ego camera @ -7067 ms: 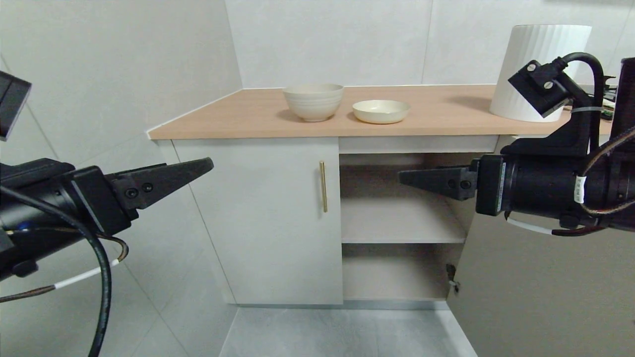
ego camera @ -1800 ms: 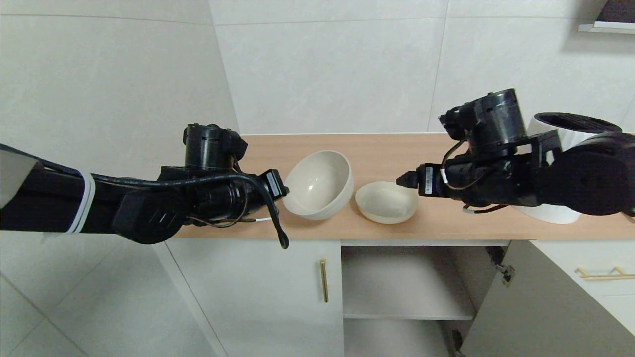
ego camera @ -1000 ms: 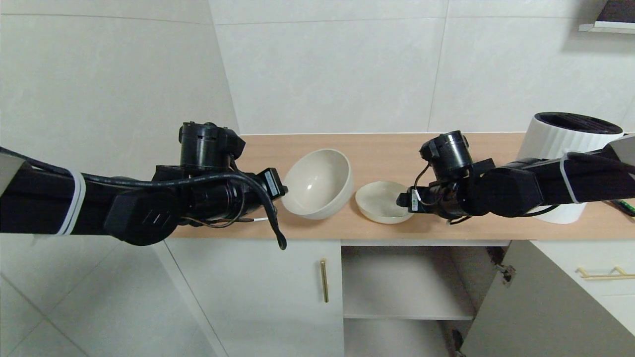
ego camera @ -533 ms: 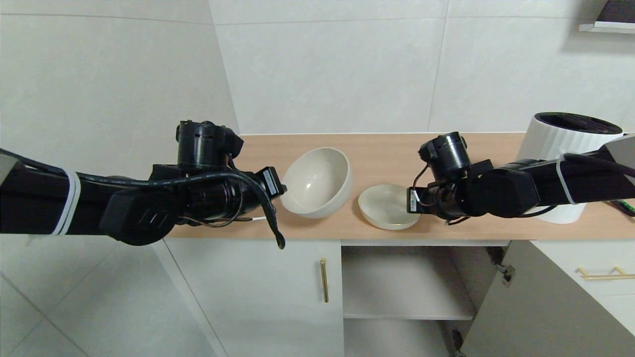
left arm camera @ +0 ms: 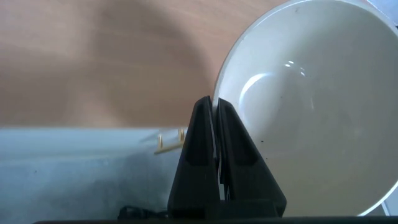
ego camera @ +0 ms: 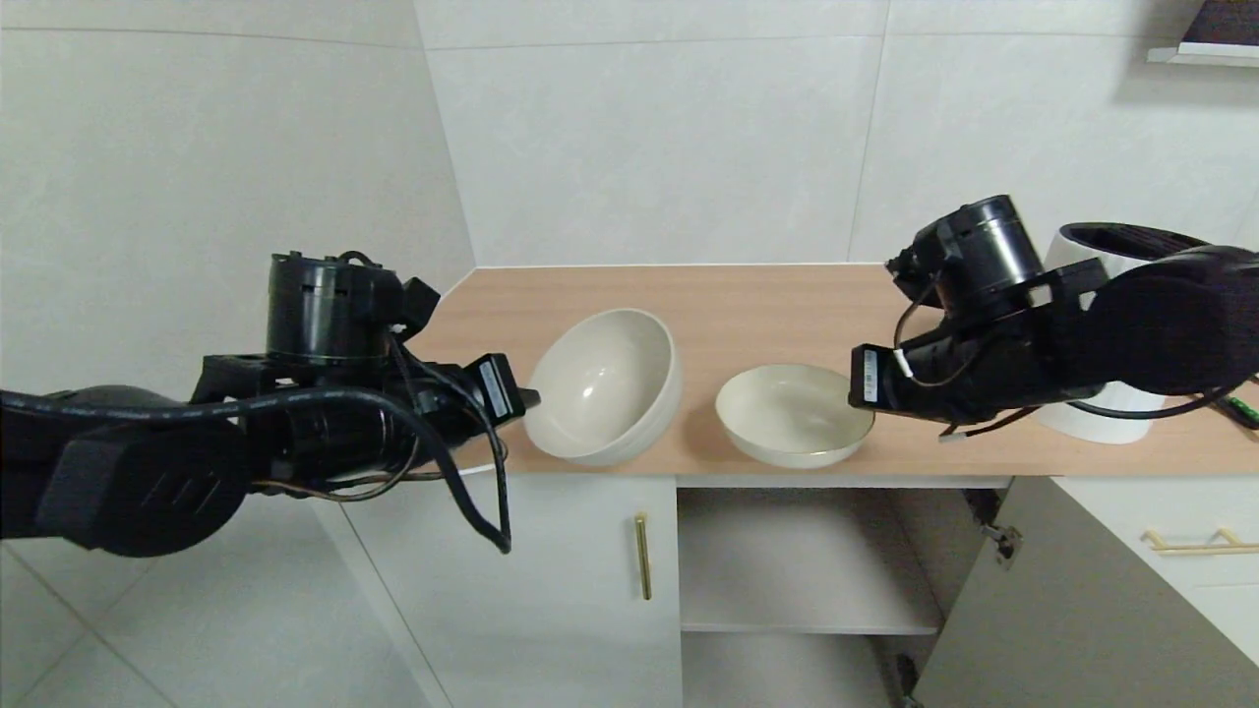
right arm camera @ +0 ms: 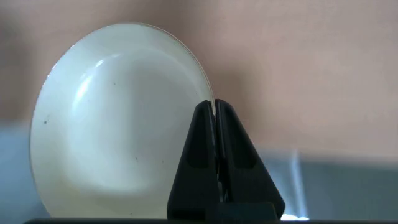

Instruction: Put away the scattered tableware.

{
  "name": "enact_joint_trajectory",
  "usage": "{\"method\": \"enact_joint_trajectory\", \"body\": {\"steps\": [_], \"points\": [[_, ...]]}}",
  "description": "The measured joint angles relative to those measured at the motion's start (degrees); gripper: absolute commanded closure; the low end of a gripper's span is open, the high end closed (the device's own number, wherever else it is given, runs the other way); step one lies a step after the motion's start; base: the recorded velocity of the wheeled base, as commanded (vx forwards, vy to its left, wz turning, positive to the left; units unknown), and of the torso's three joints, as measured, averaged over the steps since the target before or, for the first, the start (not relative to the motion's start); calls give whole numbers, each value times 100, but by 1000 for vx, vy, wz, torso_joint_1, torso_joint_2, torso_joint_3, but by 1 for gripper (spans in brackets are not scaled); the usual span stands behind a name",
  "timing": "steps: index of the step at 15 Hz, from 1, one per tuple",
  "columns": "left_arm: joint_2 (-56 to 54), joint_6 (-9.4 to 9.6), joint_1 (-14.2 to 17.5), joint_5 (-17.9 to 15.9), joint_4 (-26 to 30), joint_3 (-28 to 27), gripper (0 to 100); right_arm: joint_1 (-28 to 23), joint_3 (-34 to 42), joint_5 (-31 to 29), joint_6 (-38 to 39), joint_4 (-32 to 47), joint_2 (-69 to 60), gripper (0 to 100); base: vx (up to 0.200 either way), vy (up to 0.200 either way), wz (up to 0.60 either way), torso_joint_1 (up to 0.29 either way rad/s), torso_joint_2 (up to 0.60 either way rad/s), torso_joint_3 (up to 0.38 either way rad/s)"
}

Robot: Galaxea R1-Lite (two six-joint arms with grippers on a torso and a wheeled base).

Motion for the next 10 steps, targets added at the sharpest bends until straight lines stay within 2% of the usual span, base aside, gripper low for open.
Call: {"method": "enact_joint_trajectory", "body": {"steps": [5,7,8,10], "points": [[-951,30,0,-23,20,896,100,2,1428,861,-9,208,-1373,100,0,0,0,0,0,0],[-1193,77,0,-23,11,1174,100,7,1866,1398,-44,211,-1799,100,0,0,0,0,0,0],[-1246,187,-2,-23,17,1301,100,0,2048,1474,-126,213,-1937,100,0,0,0,0,0,0],[-1301,571,-29,-23,15,1624,100,-63,2417,1390,-406,187,-2116,100,0,0,0,0,0,0]]}}
